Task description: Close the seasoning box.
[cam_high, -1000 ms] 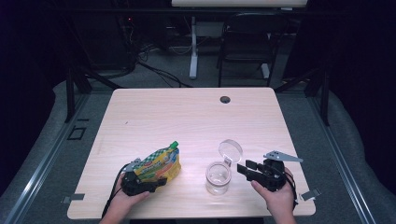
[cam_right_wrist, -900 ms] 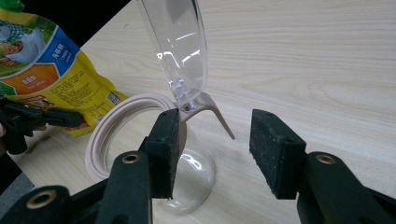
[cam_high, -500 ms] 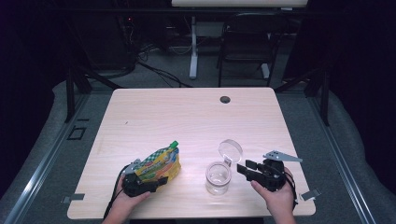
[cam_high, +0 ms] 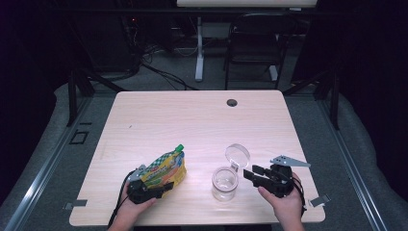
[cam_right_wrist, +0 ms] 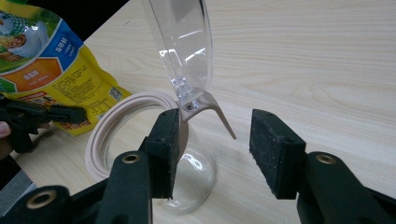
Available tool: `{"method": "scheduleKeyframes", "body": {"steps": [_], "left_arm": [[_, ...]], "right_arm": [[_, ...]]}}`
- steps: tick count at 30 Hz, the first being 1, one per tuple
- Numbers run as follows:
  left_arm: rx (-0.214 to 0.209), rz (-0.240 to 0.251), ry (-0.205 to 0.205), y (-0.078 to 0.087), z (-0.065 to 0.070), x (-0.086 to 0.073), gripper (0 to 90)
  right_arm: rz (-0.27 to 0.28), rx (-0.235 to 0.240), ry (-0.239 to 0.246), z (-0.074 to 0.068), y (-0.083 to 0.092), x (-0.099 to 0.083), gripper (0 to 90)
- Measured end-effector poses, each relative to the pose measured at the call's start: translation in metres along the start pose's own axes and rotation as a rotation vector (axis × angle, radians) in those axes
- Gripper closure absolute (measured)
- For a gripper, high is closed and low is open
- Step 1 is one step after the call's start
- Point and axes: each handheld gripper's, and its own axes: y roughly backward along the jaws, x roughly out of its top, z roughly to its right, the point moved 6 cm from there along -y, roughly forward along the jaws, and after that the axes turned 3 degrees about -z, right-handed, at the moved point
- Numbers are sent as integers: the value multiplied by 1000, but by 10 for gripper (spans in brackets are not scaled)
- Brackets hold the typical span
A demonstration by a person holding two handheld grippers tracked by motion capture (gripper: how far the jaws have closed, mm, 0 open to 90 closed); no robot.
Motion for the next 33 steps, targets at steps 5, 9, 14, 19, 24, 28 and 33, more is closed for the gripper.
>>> {"method": "scheduleKeyframes", "body": {"steps": [5, 9, 14, 19, 24, 28, 33], "left_arm": [[3, 4, 1, -1, 0, 0, 572], [2, 4, -4, -1, -1, 0, 585], [6, 8, -1, -1, -1, 0, 600], [10, 12, -3, -2, -1, 0, 616], [14, 17, 0, -2, -1, 1, 628], [18, 16, 2, -2, -1, 1, 633], [26, 10, -3, -2, -1, 2, 636]], "right_arm": [[3, 0, 3, 0, -1, 0, 528], [12, -16, 25, 0, 0, 1, 529], [18, -26, 34, 0, -1, 1, 530], [21, -35, 39, 1, 0, 1, 529], [28, -38, 48, 1, 1, 2, 535], [27, -35, 52, 0, 1, 2, 539], [41, -37, 37, 2, 2, 2, 533]]}}
